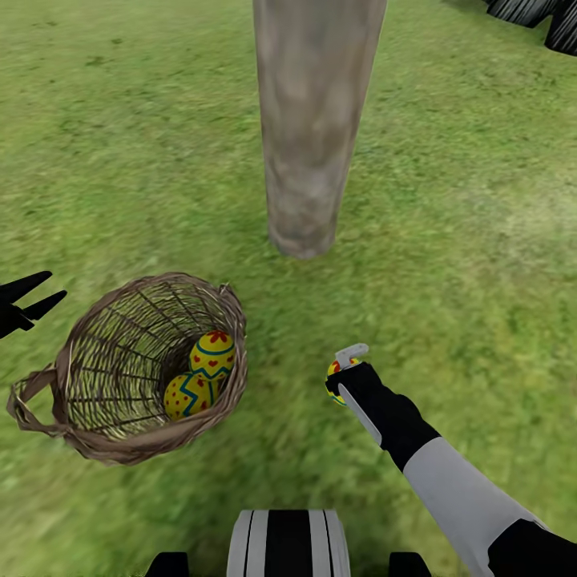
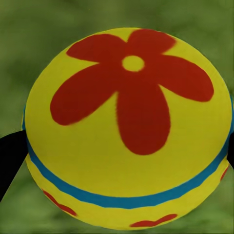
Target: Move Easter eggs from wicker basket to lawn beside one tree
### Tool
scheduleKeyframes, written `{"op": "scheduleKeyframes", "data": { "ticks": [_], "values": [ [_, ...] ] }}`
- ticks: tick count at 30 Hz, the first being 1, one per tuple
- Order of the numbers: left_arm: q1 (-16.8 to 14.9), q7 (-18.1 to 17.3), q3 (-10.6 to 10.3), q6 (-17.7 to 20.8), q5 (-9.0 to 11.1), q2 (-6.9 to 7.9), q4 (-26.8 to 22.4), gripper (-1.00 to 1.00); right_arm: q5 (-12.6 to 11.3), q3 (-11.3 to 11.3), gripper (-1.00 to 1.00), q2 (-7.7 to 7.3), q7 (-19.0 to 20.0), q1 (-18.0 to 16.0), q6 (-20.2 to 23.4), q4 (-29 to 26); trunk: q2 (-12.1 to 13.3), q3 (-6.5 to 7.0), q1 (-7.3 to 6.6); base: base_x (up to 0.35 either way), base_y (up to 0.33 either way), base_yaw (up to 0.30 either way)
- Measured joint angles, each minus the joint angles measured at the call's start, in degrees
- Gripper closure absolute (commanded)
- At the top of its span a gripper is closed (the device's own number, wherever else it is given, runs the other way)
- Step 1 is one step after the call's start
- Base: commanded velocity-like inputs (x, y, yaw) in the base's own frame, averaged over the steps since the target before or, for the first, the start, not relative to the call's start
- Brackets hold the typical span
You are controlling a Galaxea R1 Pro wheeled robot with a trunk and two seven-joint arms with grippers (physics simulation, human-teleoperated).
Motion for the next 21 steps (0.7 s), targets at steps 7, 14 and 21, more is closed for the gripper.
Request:
{"op": "scheduleKeyframes", "data": {
  "ticks": [7, 14, 21],
  "values": [
    [0.01, 0.00, 0.01, 0.02, 0.05, -0.09, -0.01, -1.00, 0.84, 0.00, 1.00, 0.02, -0.10, -0.02, 0.32, -1.50, -0.09, -1.33, 0.13, 0.000, 0.000, 0.000],
    [0.01, 0.00, 0.01, 0.02, 0.05, -0.17, 0.17, -1.00, 0.83, 0.00, 1.00, 0.02, -0.10, -0.02, 0.26, -1.49, -0.09, -1.33, 0.13, 0.000, 0.000, 0.000],
    [0.00, 0.00, 0.00, 0.02, 0.04, -0.17, 0.18, -1.00, 0.78, 0.01, -1.00, 0.02, -0.16, -0.03, 0.07, -1.17, -0.09, -1.33, 0.14, 0.000, 0.000, 0.000]
  ]
}}
